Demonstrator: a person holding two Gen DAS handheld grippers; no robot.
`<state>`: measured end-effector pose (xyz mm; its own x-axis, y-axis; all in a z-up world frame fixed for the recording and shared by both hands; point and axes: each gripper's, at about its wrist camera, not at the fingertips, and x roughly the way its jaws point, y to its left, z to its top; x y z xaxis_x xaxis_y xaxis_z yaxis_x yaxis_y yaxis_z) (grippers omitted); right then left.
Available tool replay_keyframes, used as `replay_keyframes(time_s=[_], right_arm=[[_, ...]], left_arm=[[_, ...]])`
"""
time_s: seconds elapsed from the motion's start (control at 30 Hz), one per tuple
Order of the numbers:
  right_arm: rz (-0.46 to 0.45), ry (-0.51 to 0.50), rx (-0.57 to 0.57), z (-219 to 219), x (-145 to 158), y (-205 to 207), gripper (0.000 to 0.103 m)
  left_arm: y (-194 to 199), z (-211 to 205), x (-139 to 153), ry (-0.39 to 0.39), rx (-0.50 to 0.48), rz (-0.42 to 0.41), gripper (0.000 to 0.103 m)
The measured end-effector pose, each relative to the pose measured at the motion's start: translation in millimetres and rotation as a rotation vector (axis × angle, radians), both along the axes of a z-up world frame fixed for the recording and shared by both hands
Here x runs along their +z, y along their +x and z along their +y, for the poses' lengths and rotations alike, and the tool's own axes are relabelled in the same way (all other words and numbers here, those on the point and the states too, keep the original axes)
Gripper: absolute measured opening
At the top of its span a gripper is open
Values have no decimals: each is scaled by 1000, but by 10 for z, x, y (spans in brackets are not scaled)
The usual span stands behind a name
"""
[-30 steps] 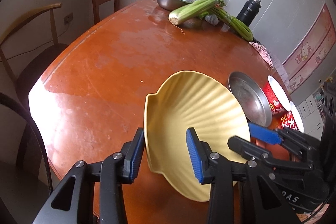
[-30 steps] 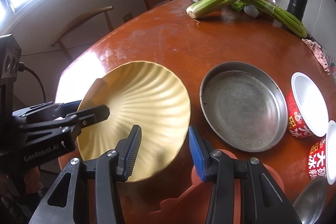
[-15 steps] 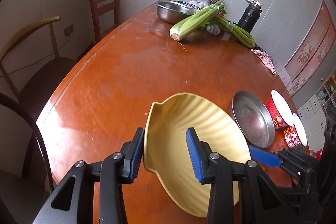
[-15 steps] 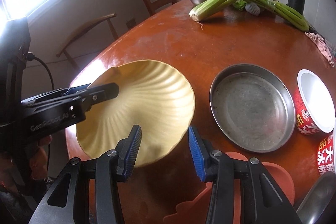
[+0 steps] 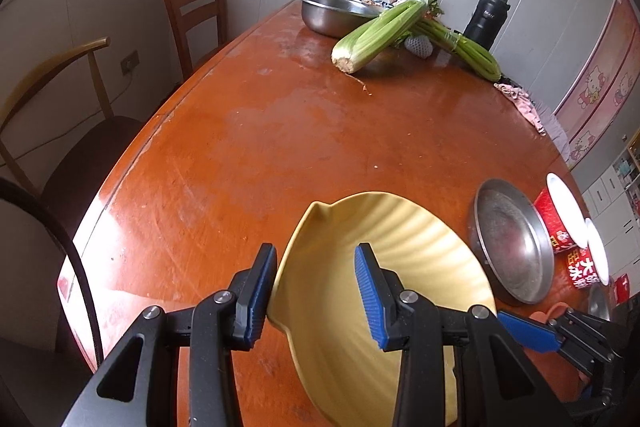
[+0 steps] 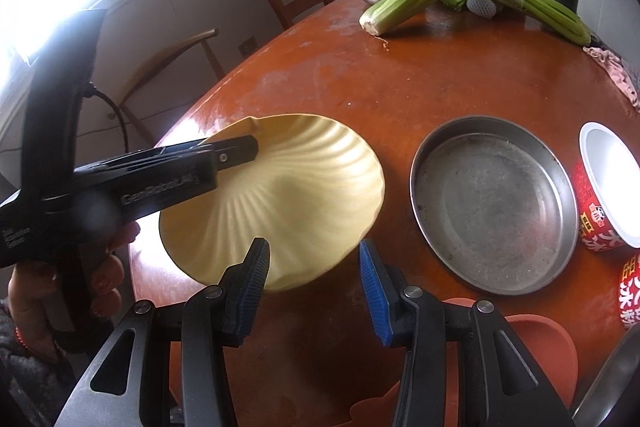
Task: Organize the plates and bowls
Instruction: 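Carry the yellow shell plate with the left tool beside the metal tray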
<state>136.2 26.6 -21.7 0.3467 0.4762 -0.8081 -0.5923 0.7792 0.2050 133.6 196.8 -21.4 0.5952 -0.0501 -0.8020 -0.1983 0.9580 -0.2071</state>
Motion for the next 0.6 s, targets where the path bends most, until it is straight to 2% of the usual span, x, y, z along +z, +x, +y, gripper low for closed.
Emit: replay_keyframes(time_s=[0.27, 0.6], right_arm=[[12, 0, 6, 41, -46, -22, 48], [15, -3, 3, 58, -53, -31, 48]], left_arm=[[98, -14, -37, 55, 4, 2, 41], [149, -27, -96, 87, -9, 3, 41]])
